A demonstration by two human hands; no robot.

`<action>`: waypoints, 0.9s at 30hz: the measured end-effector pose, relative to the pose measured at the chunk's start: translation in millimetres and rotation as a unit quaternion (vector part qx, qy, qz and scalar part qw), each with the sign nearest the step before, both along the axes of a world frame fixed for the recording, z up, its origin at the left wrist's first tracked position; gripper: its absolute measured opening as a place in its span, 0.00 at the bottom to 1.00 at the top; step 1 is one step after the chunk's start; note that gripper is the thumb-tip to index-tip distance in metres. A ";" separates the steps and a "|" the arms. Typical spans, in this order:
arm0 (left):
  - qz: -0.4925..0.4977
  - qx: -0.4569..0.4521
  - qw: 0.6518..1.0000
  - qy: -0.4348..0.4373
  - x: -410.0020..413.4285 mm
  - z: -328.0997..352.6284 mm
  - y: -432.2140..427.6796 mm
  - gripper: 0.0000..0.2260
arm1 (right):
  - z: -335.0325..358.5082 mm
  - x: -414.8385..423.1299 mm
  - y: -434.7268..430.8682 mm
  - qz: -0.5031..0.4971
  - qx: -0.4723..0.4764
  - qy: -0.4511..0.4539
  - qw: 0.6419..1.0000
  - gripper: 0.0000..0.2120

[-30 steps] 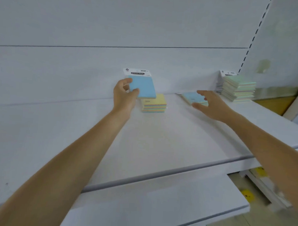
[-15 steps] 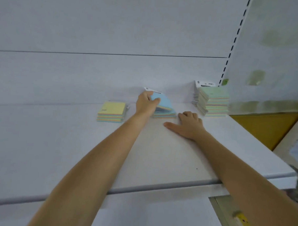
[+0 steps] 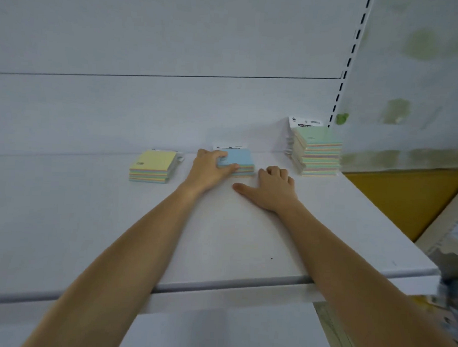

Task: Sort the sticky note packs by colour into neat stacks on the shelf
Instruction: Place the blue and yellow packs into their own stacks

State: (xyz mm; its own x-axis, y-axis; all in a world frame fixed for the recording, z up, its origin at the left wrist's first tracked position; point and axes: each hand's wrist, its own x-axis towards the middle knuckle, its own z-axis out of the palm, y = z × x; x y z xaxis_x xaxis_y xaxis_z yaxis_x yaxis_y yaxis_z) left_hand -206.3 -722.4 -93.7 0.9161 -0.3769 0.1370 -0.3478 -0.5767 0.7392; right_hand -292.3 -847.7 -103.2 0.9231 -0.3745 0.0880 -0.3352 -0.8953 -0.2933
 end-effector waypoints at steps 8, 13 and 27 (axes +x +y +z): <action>0.031 -0.003 0.990 -0.135 -0.4 42.2 29.8 0.21 | 17.9 -14.7 19.6 0.049 0.046 -0.208 0.976 0.35; 0.052 0.062 0.978 -0.193 4.3 62.3 107.6 0.19 | 29.7 -9.3 80.8 0.180 -0.006 -0.139 0.974 0.34; 0.170 0.175 0.953 -0.181 6.6 46.1 444.5 0.18 | 22.9 19.1 407.1 0.386 -0.005 -0.024 0.922 0.28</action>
State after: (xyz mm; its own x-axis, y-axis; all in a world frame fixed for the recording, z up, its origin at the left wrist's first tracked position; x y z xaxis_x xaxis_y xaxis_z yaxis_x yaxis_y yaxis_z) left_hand -199.8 -277.8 -47.6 0.9103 -0.1475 0.3868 -0.2924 -0.8905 0.3485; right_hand -273.3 -440.6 -80.3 0.9097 0.3929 0.1347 0.4153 -0.8648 -0.2821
